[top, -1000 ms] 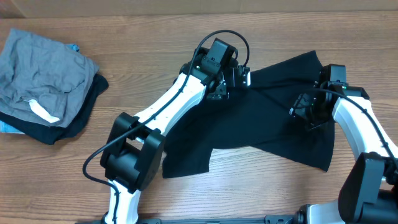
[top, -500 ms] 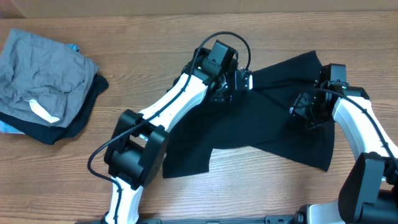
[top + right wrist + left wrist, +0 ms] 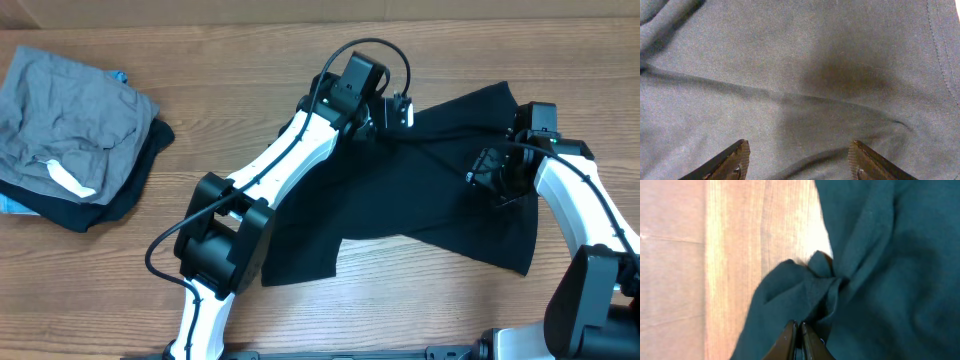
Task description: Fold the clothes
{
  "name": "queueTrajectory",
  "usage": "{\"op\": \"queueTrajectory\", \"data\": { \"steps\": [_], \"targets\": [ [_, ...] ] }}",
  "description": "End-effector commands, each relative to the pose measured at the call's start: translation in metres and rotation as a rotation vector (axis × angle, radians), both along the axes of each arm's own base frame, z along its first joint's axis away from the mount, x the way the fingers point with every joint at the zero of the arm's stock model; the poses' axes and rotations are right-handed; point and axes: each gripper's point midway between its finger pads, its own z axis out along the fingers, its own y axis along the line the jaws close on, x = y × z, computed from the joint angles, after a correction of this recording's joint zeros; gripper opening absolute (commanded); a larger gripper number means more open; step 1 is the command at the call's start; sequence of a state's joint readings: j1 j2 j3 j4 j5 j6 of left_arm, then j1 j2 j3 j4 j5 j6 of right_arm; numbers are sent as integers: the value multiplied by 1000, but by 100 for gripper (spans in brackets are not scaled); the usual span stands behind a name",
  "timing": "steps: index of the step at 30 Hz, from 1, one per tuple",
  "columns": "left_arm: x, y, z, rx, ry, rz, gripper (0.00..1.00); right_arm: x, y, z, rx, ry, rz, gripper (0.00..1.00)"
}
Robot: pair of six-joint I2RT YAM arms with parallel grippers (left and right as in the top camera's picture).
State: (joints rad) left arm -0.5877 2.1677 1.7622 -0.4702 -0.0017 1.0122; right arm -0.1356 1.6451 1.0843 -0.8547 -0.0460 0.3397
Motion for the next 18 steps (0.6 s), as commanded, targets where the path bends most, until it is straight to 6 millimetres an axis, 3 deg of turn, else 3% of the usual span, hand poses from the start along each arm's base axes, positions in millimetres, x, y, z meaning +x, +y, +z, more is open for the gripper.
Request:
{"op": "queueTrajectory", "data": {
  "steps": [1,10,18],
  "targets": [
    [10,-3,14,-5,-45,21,8,0,-1,0,-12,-4,0,67],
    [33,-6,36,-83,-143,101,4,0,-1,0,-12,-6,0,67],
    [66,9,83,-310,-164,327,4,0,-1,0,-12,-6,0,67]
  ]
}}
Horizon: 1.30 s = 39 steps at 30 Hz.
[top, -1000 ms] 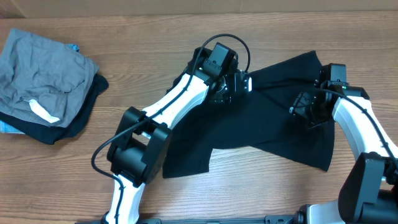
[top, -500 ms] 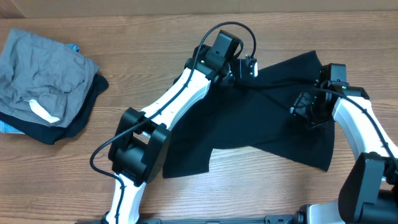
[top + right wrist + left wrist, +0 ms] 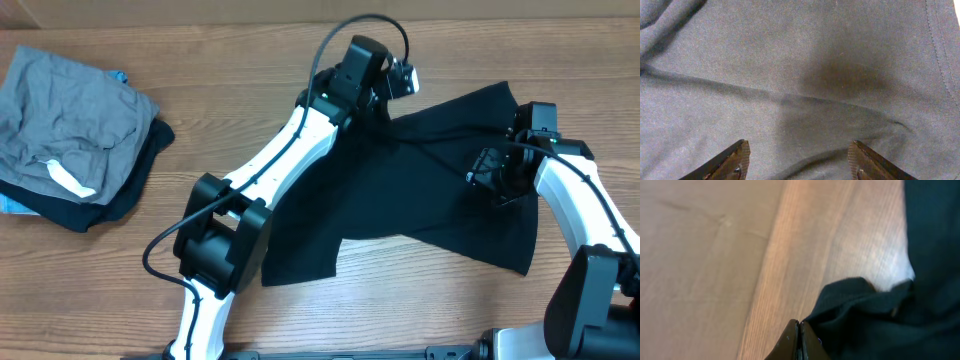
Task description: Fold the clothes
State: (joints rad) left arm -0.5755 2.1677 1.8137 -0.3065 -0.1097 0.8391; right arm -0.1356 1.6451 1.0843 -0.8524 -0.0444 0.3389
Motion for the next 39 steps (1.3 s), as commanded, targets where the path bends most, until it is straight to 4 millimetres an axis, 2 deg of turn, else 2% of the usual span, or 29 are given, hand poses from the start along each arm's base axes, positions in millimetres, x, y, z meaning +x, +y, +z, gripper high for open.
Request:
{"op": "queueTrajectory", "data": {
  "steps": [1,3,9,14,17,20,26,30,32,35,37,38,39],
  "targets": [
    [23,8,39,-191,-7,108,4,0,-1,0,-10,-3,0,67],
    [30,15,48,-232,-8,114,4,-1,-1,0,-10,-2,0,66],
    [48,28,53,-292,-30,111,4,0,-1,0,-10,-5,0,67],
    [68,36,54,-425,-33,129,4,0,-1,0,-10,-4,0,66],
    [81,37,38,-460,-38,149,4,0,-1,0,-10,-4,0,66],
    [95,41,10,-469,-49,192,4,0,-1,0,-10,-4,0,66],
    [129,67,9,-656,-134,334,4,-6,0,-9,-9,7,0,66],
    [148,95,3,-764,-160,406,4,-7,-5,-18,-36,-5,-7,66],
    [154,108,4,-810,-165,437,4,-4,-5,-18,-38,-16,-6,66],
    [161,124,16,-895,-178,450,4,-2,-5,-17,-39,-23,-6,66],
    [167,133,33,-939,-182,431,14,-2,-5,-17,-39,-23,-6,67],
    [171,140,43,-942,-191,435,25,-2,-5,-17,-39,-22,-6,70],
    [175,146,51,-939,-191,446,43,-2,-5,-17,-39,-22,-6,72]
  ]
}}
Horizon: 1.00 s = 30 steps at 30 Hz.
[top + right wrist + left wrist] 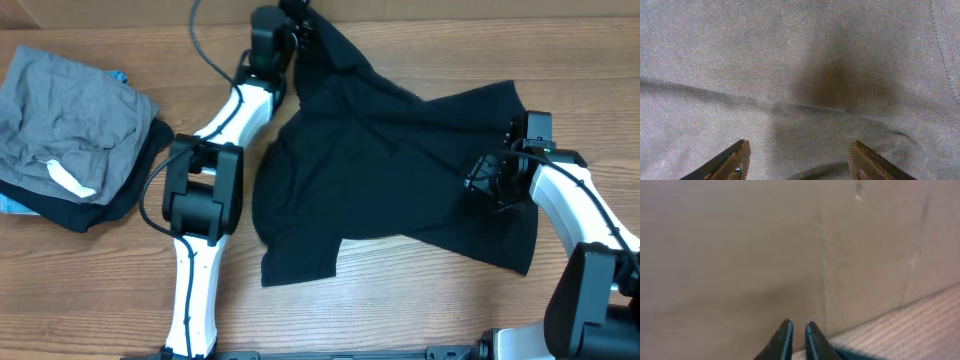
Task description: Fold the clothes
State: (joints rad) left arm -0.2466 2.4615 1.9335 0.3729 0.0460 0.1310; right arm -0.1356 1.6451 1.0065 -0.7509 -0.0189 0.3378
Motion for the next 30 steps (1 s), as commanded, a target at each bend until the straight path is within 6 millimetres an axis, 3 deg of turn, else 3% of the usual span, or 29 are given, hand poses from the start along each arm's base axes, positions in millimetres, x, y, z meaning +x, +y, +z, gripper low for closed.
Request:
{"op": "queueTrajectory", "data": {
  "steps": [1,2,3,4,8,10,11,12,16,21,26,30],
  "targets": [
    [14,14,41,-64,-21,0,46,-1,-1,0,-10,-2,-1,73],
    [16,18,47,-56,-8,-4,48,-1,-1,0,-10,-3,-1,74],
    [17,23,57,-45,28,-18,67,-1,-1,0,-11,-3,-1,76],
    [15,26,62,-42,68,-29,70,-1,-1,0,-11,-3,-1,76],
    [-14,19,75,-13,273,-106,69,-2,-1,0,-12,1,7,76],
    [-43,20,73,23,424,-112,49,-1,1,0,-9,-1,31,76],
    [-56,20,67,31,492,-113,38,0,2,0,-2,-5,32,75],
    [-66,21,58,40,553,-113,38,0,2,0,1,-8,33,75],
    [-120,30,-6,31,900,-68,39,2,3,0,5,-14,33,75],
    [-158,29,-65,39,1130,-46,47,2,5,1,18,-15,37,76],
    [-181,13,-108,52,1238,-77,50,2,5,1,17,-15,38,76],
    [-186,5,-125,106,1237,-77,54,1,5,0,17,-12,40,77]
  ]
}}
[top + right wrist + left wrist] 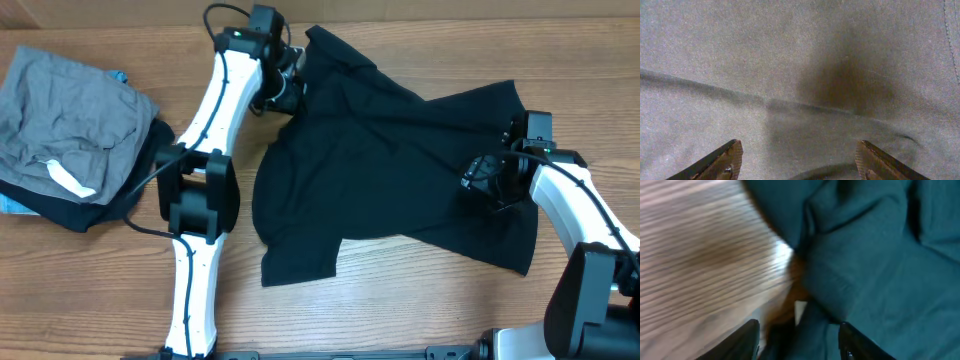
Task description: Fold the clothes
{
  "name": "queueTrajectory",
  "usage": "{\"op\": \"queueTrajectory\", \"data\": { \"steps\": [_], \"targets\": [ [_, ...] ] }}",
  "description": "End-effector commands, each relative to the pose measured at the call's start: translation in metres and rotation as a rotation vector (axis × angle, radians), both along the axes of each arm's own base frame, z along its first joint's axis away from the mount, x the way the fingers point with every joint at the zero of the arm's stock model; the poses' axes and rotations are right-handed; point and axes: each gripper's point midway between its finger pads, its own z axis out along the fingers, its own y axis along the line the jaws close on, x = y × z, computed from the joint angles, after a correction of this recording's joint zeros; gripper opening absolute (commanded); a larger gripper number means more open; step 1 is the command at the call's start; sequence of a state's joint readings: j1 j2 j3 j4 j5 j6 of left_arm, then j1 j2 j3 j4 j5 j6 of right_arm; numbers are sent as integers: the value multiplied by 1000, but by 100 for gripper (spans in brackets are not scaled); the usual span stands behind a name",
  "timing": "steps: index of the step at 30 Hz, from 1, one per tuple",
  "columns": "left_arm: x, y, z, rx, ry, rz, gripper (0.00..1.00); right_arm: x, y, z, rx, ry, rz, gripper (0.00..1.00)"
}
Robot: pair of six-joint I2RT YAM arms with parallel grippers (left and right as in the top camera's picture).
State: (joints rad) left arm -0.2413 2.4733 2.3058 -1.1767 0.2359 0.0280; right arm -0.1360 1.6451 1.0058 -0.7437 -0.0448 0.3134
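A black shirt (390, 150) lies spread out and creased over the middle and right of the wooden table (420, 315). One corner of it reaches the back edge. My left gripper (285, 85) stands open at the shirt's upper left edge. In the left wrist view the left gripper (799, 340) straddles a dark fold (875, 260) next to bare wood, gripping nothing. My right gripper (478, 178) hovers open over the shirt's right part. In the right wrist view the right gripper (797, 162) has its fingers (725, 160) wide apart above flat fabric (790, 60) with a faint crease.
A pile of grey and dark clothes (70, 130) sits at the table's left end. A cardboard wall runs along the back edge (450, 10). Bare wood shows in front of the shirt and between the shirt and the pile.
My left gripper has let go of the shirt corner it held at the back edge. It is now open and lower, at the shirt's left edge. The corner lies on the table. My right gripper stays open in place.
My left gripper was first shut on a bunch of cloth near the shirt's top middle. It then stood further back and left with the cloth. Later it was at the back edge with the shirt drawn out wide. Now the cloth is released and lies spread.
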Motion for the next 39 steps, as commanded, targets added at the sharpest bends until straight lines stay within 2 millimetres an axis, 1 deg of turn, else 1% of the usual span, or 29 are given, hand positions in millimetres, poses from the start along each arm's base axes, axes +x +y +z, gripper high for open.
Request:
{"op": "queueTrajectory", "data": {
  "steps": [1,3,6,7,9,11,15,19,20,22,24,25,26,28,29,30,31,33,35,37,39],
  "targets": [
    [-8,-6,-19,44,21,-17,51,-1,1,0,-1,0,11,77],
    [-9,-2,-22,66,24,-13,44,-2,1,0,-1,2,11,77],
    [-10,-2,-24,67,31,-14,32,-1,1,0,-1,-1,11,77],
    [-11,-2,-24,67,33,-15,29,-1,1,0,-1,-1,11,77],
    [-14,-12,-22,18,44,-31,20,-1,1,0,-1,-1,11,77],
    [-18,-24,-19,-40,60,-48,14,-1,1,0,-1,-1,11,78],
    [-25,-41,-21,-17,56,-74,9,-1,1,0,-1,-1,11,78],
    [-30,-53,-25,106,21,-85,8,-1,1,0,-1,-1,11,78],
    [-33,-59,-25,126,13,-94,9,-1,1,0,-1,-1,11,78],
    [-37,-68,-26,170,-6,-115,15,-1,1,0,-1,-1,10,78],
    [-39,-72,-26,199,-19,-127,19,-1,1,0,-1,-1,11,78],
    [-40,-74,-27,201,-20,-131,22,-1,1,0,-1,-1,11,78],
    [-41,-75,-27,201,-19,-134,28,-1,1,0,-1,-1,11,78],
    [-41,-75,-25,200,-22,-135,56,-1,1,0,-1,-1,10,78],
    [-41,-75,-22,199,-25,-135,72,-1,1,0,-1,-2,11,79],
    [-41,-74,-19,200,-26,-133,83,-1,1,0,-1,-2,10,79],
    [-40,-71,-15,206,-28,-128,87,-1,1,0,-1,-2,10,79],
    [-36,-60,-2,205,-32,-98,94,-1,1,0,-1,-1,11,79],
    [-30,-49,7,198,-38,-55,96,-1,1,0,-1,-1,11,79],
    [-21,-30,16,184,-42,27,99,-1,1,0,-1,-2,11,79],
    [-15,-12,17,177,-29,89,100,-1,1,0,-1,-2,11,79]
  ]
}}
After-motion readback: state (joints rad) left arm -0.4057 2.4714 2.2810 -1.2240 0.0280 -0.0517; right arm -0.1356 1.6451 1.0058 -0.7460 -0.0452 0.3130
